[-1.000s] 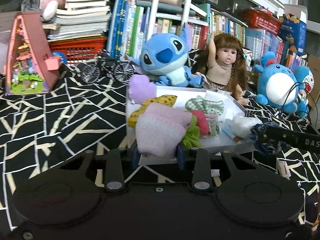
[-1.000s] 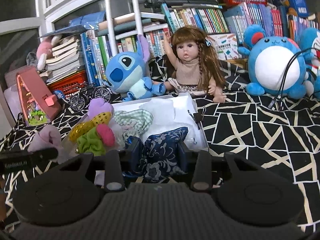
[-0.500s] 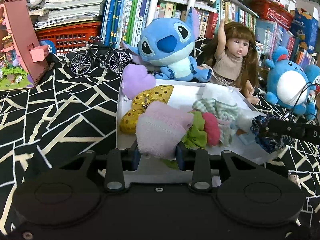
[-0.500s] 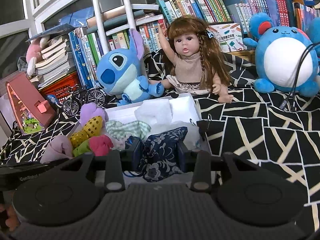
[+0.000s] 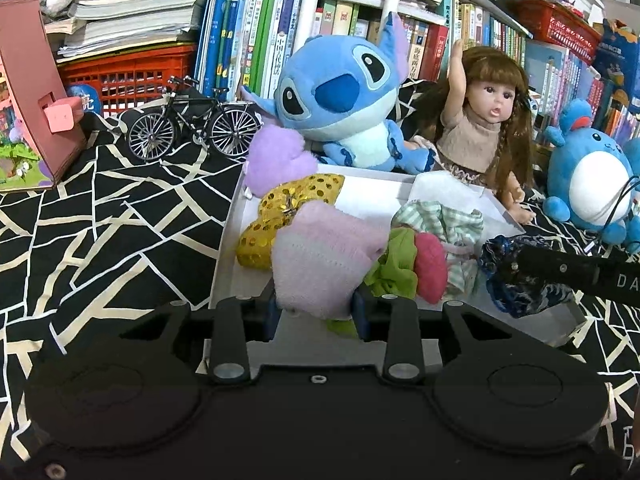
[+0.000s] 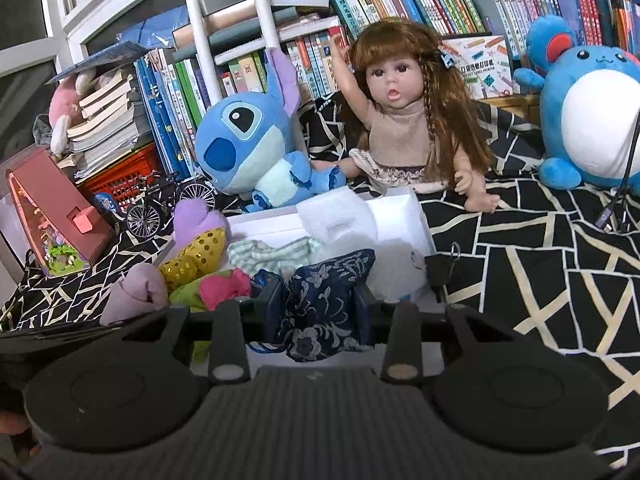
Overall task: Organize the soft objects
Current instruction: 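Lower the pink fabric into the box with the left tool while the right tool releases the pouch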
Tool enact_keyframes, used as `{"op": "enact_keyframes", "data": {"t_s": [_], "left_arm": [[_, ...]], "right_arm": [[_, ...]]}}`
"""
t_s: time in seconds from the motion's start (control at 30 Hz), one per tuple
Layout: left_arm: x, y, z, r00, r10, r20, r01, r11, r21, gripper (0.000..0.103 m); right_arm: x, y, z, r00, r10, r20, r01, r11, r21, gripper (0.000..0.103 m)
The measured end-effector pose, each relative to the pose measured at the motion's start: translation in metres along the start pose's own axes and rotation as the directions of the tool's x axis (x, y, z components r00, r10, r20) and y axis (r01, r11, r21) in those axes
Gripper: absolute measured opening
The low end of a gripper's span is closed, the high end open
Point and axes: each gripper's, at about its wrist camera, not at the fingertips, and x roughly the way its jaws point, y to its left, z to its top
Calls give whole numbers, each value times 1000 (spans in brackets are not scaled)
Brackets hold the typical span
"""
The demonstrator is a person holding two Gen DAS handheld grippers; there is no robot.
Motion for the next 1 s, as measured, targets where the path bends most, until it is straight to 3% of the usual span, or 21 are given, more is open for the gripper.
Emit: {"op": "enact_keyframes", "data": {"t_s": [0.3, 1.0], "left_arm": [[7, -1, -9, 999, 10, -35, -9, 1000, 19, 35], [7, -8, -13, 999, 29, -25, -27, 997, 79, 44]], "right_arm": [[8, 0, -10, 999, 4, -32, -4, 1000, -1, 42], [13, -5, -18, 998, 16, -62, -14, 999, 33, 43]]}}
